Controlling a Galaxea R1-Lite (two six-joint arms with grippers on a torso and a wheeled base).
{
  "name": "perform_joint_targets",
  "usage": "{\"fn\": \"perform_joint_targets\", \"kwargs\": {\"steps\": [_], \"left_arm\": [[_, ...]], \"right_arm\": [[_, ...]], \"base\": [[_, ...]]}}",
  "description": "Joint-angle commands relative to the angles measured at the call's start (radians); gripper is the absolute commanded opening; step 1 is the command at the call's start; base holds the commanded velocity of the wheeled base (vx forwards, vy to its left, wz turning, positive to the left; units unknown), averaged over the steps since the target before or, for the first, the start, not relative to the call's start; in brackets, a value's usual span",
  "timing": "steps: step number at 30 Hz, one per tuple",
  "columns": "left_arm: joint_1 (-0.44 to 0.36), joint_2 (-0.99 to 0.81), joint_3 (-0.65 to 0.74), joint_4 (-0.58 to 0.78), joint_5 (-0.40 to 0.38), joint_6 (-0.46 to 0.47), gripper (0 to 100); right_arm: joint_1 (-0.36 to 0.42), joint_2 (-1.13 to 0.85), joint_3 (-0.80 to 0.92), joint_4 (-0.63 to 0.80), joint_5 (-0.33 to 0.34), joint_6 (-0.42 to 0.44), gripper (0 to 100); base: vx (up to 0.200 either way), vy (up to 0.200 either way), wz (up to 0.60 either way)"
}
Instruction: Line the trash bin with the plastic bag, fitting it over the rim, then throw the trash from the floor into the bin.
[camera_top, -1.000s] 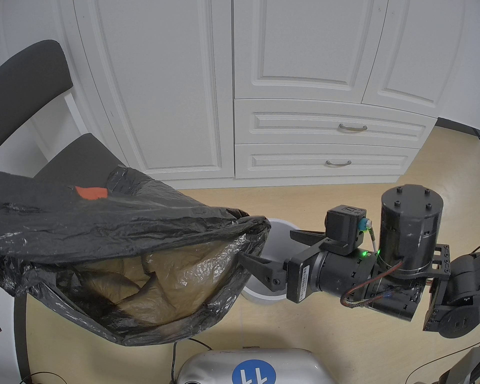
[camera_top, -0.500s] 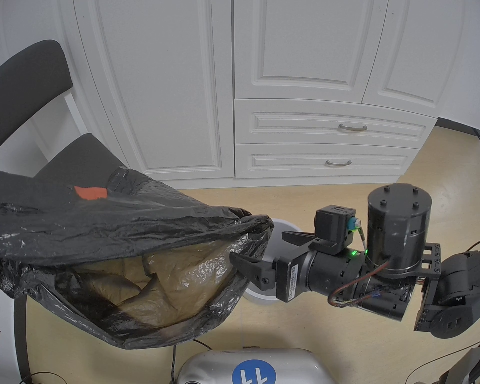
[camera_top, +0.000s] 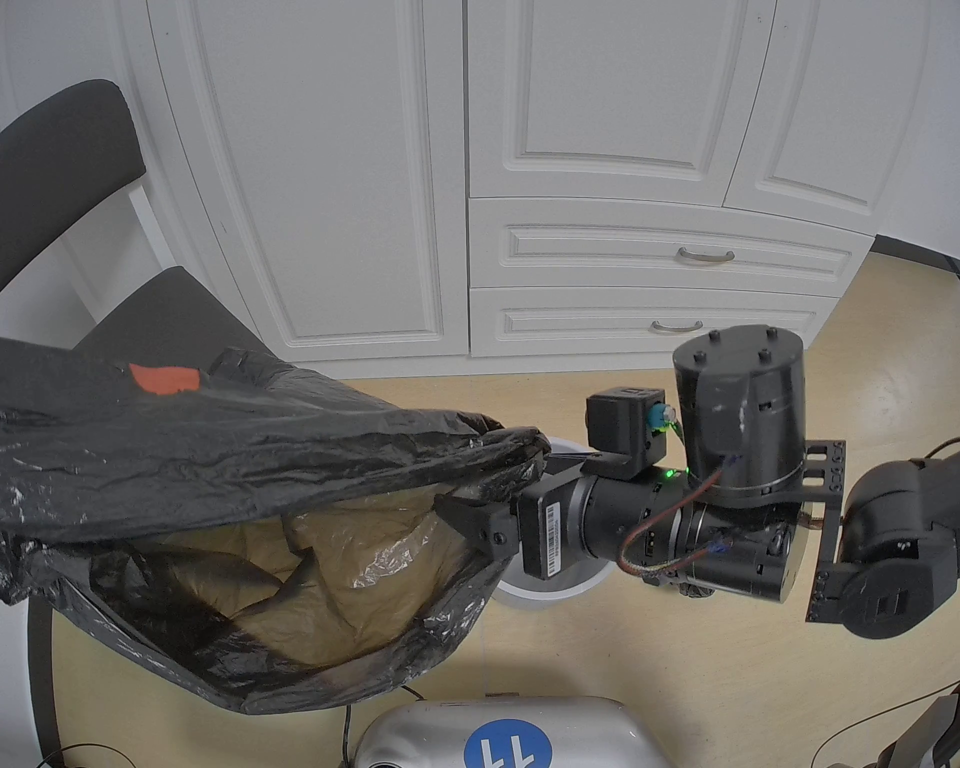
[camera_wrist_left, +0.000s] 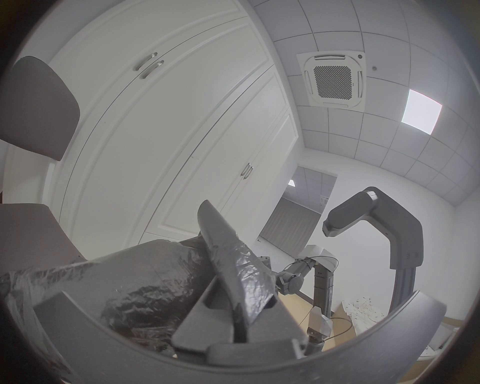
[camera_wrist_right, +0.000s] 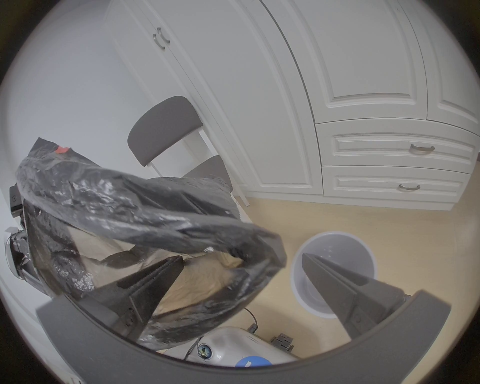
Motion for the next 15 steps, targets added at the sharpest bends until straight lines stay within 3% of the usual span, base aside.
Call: {"fn": "perform_joint_targets", "kwargs": {"steps": [1, 15], "left_arm": [[-0.015, -0.015, 0.006, -0.005, 0.0, 0.0, 0], [-0.033, -0.015, 0.041, -0.005, -0.029, 0.001, 0]], "right_arm": [[-0.024, 0.006, -0.068, 0.063, 0.018, 0.0, 100], [-0.114, 0.018, -0.115, 0.091, 0.099, 0.0, 100]], "base": [[0.0, 0.0, 0.0], [0.0, 0.0, 0.0]]}}
